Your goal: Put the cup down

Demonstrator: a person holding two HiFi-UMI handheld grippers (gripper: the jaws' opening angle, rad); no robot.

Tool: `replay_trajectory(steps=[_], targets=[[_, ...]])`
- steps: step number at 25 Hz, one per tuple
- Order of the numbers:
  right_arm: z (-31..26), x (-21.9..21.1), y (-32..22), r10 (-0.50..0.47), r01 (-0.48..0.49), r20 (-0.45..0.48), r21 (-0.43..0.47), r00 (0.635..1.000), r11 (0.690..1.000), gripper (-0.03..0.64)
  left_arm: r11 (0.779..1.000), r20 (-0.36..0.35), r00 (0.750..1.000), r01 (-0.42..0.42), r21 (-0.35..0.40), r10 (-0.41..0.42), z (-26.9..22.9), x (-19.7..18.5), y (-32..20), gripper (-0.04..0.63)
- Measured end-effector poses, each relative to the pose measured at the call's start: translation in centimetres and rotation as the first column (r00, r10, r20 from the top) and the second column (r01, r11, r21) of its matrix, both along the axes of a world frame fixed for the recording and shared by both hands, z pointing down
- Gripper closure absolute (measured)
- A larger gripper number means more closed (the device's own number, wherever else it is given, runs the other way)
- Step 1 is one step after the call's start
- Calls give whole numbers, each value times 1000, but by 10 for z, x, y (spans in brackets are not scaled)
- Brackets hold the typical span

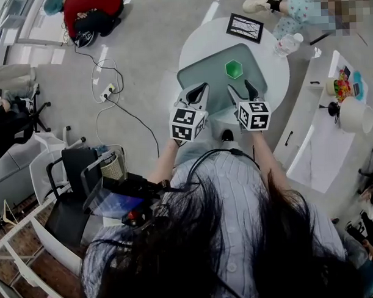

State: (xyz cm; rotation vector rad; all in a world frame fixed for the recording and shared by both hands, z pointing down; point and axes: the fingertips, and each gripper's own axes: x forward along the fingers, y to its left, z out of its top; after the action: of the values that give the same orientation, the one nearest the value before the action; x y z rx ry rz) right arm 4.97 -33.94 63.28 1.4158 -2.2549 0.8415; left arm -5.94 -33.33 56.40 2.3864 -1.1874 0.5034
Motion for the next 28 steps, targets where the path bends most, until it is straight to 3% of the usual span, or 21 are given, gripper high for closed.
replay_trajectory(steps=[20,28], targets=[[-101,33,68,-79,50,139,199,987,979,379,989,-14,995,102,105,-101,-53,43,72,580],[-124,25,104,-121,69,193,257,974,964,396,982,23,985,166,88,-169,-48,27,126,580]])
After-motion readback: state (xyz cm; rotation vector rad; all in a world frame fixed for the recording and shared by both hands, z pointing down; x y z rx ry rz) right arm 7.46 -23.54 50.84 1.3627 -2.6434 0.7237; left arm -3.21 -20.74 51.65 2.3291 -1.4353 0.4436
